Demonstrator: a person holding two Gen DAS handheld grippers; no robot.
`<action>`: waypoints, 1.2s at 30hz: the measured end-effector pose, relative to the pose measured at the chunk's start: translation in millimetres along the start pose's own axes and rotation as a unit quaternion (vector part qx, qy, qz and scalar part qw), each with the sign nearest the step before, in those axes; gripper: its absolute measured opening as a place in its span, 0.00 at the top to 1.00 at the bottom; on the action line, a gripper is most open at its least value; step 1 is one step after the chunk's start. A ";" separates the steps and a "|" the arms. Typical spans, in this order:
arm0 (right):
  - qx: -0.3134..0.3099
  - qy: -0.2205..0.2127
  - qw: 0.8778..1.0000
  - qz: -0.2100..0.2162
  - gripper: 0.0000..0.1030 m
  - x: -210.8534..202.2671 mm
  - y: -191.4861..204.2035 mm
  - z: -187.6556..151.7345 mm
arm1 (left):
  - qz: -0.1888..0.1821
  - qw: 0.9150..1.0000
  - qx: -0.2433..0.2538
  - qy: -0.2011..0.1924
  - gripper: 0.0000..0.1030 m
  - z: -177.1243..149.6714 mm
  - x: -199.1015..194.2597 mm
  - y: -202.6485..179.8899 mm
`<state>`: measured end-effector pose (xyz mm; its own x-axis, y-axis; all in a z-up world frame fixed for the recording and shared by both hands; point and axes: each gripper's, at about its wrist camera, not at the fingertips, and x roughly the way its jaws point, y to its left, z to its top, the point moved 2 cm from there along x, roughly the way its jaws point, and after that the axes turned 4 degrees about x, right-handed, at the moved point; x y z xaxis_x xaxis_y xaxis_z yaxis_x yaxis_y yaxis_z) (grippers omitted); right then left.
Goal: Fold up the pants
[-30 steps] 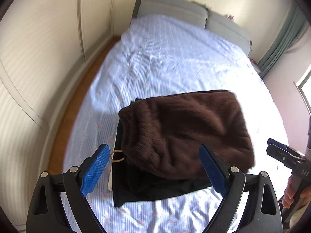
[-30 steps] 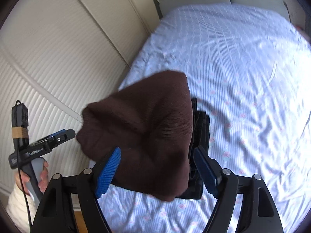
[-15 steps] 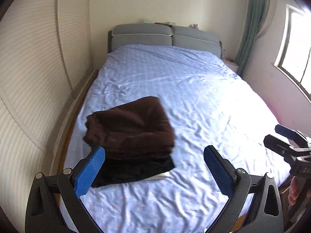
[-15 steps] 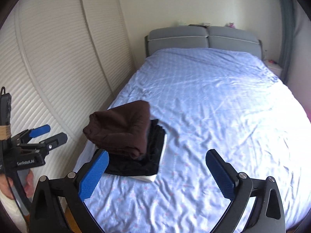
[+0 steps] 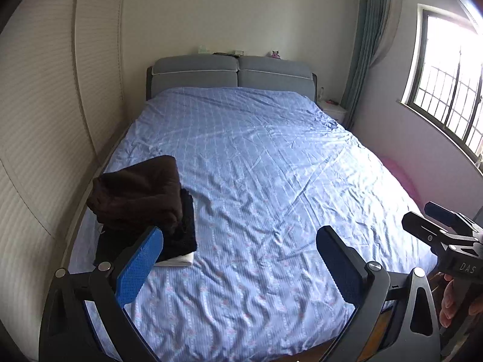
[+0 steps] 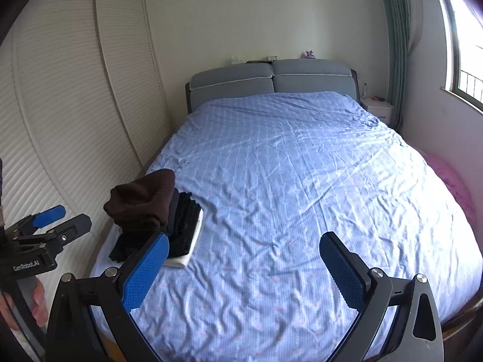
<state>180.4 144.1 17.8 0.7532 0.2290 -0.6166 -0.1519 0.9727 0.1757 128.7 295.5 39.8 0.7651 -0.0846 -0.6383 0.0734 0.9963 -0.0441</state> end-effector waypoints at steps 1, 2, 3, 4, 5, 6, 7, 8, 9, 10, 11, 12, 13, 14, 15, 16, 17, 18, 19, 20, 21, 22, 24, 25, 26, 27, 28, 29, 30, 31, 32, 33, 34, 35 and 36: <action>-0.001 0.001 1.000 -0.001 0.02 -7.9 -12.6 -1.8 | -0.005 1.000 -0.005 -0.001 0.00 -3.2 -3.7 -12.6; -0.003 0.001 1.000 -0.002 0.02 -15.4 -24.5 -3.8 | -0.008 1.000 -0.007 -0.001 0.00 -6.3 -7.1 -26.3; -0.005 0.000 1.000 -0.002 0.02 -23.6 -37.0 -6.0 | -0.008 1.000 -0.009 -0.001 0.00 -9.3 -10.3 -39.0; -0.005 -0.001 1.000 -0.003 0.02 -31.3 -48.6 -8.7 | -0.007 1.000 -0.011 -0.002 0.00 -12.8 -15.0 -51.0; -0.004 0.000 1.000 -0.004 0.02 -39.4 -60.9 -11.1 | -0.006 1.000 -0.012 -0.004 0.00 -16.3 -18.8 -63.5; -0.002 0.000 1.000 -0.003 0.02 -47.4 -72.9 -13.6 | -0.004 1.000 -0.012 -0.007 0.00 -19.8 -22.2 -74.2; -0.002 0.000 1.000 -0.001 0.02 -55.1 -83.9 -16.5 | -0.002 1.000 -0.013 -0.009 0.00 -23.4 -25.7 -84.1; -0.002 -0.001 1.000 0.000 0.02 -62.9 -94.8 -18.9 | -0.001 1.000 -0.015 -0.012 0.00 -27.4 -29.9 -96.3; -0.003 -0.002 1.000 0.000 0.02 -70.2 -104.5 -21.5 | 0.000 1.000 -0.015 -0.014 0.00 -31.3 -33.3 -105.7; -0.005 -0.003 1.000 0.000 0.02 -76.7 -114.2 -23.8 | 0.001 1.000 -0.016 -0.015 0.00 -34.8 -36.6 -114.0; -0.007 -0.003 1.000 0.001 0.02 -81.9 -122.1 -26.6 | 0.000 1.000 -0.017 -0.014 0.00 -38.3 -40.3 -123.9; -0.008 -0.002 1.000 0.002 0.02 -87.3 -130.1 -28.7 | -0.004 1.000 -0.015 -0.015 0.00 -41.5 -44.1 -133.4; -0.008 -0.001 1.000 0.003 0.02 -92.7 -137.0 -31.4 | -0.006 1.000 -0.013 -0.015 0.00 -43.9 -47.8 -141.5; -0.008 -0.001 1.000 0.005 0.02 -98.4 -144.1 -33.7 | -0.005 1.000 -0.011 -0.015 0.00 -45.6 -50.8 -148.6; -0.007 -0.001 1.000 0.005 0.02 -103.3 -150.3 -35.8 | -0.002 1.000 -0.007 -0.015 0.00 -47.3 -54.2 -156.1; -0.006 -0.002 1.000 0.005 0.02 -108.0 -156.2 -37.4 | 0.003 1.000 -0.002 -0.014 0.00 -48.0 -56.9 -162.4; -0.005 -0.003 1.000 0.006 0.02 -111.9 -160.8 -38.9 | 0.007 1.000 0.003 -0.014 0.00 -48.2 -59.8 -167.9; -0.003 -0.004 1.000 0.006 0.02 -115.7 -165.3 -40.5 | 0.009 1.000 0.008 -0.016 0.00 -48.2 -62.9 -172.9; 0.000 -0.005 1.000 0.005 0.02 -120.1 -170.0 -42.1 | 0.008 1.000 0.012 -0.018 0.00 -47.6 -64.9 -177.8; 0.001 -0.007 1.000 0.006 0.02 -123.6 -173.7 -43.2 | 0.008 1.000 0.014 -0.022 0.00 -47.0 -68.1 -182.6; 0.002 -0.010 1.000 0.007 0.02 -127.2 -176.8 -44.3 | 0.007 1.000 0.016 -0.024 0.00 -45.5 -70.9 -187.3; 0.002 -0.012 1.000 0.007 0.02 -130.6 -179.7 -46.0 | 0.006 0.999 0.019 -0.028 0.00 -44.5 -73.1 -191.5; 0.003 -0.016 1.000 0.005 0.02 -134.7 -184.6 -47.1 | 0.007 0.999 0.025 -0.032 0.00 -42.9 -76.5 -200.1; 0.003 -0.017 1.000 0.003 0.02 -137.0 -187.0 -48.1 | 0.007 0.999 0.029 -0.034 0.00 -42.1 -77.6 -203.3; 0.004 -0.019 1.000 0.002 0.02 -139.7 -189.2 -49.3 | 0.008 0.999 0.033 -0.037 0.00 -41.4 -79.0 -206.5; 0.005 -0.019 1.000 0.003 0.02 -141.5 -191.4 -49.8 | 0.008 0.999 0.035 -0.040 0.00 -40.4 -80.1 -209.1; 0.005 -0.020 1.000 0.003 0.02 -143.3 -193.4 -50.3 | 0.008 0.998 0.036 -0.043 0.00 -39.7 -81.1 -211.0; 0.006 -0.021 1.000 0.003 0.02 -145.3 -194.5 -50.7 | 0.008 0.998 0.038 -0.045 0.00 -39.3 -81.8 -213.3; 0.006 -0.022 1.000 0.001 0.02 -146.5 -196.3 -50.9 | 0.009 0.998 0.039 -0.047 0.00 -38.9 -81.9 -214.8; 0.007 -0.023 1.000 0.000 0.02 -147.5 -198.0 -51.0 | 0.009 0.998 0.041 -0.046 0.00 -38.5 -81.6 -216.5; 0.009 -0.023 1.000 0.000 0.02 -148.7 -199.9 -50.7 | 0.008 0.998 0.042 -0.046 0.00 -38.4 -81.2 -217.8; 0.011 -0.023 1.000 -0.001 0.02 -149.5 -201.4 -50.9 | 0.006 0.998 0.043 -0.046 0.00 -38.5 -80.9 -219.4; 0.013 -0.024 1.000 -0.001 0.02 -150.5 -202.6 -51.5 | 0.006 0.998 0.043 -0.046 0.00 -38.2 -80.5 -220.8; 0.013 -0.024 1.000 -0.001 0.02 -150.8 -203.4 -51.5 | 0.006 0.998 0.044 -0.046 0.00 -37.9 -80.3 -221.7; 0.014 -0.024 1.000 -0.002 0.02 -151.1 -204.0 -51.3 | 0.005 0.998 0.045 -0.047 0.00 -37.5 -80.1 -222.5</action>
<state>64.7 -86.9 35.8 0.7835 0.2221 -0.5804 -0.1313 0.9720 0.1947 27.1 81.1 71.9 0.8219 -0.0794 -0.5641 0.1190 0.9923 0.0336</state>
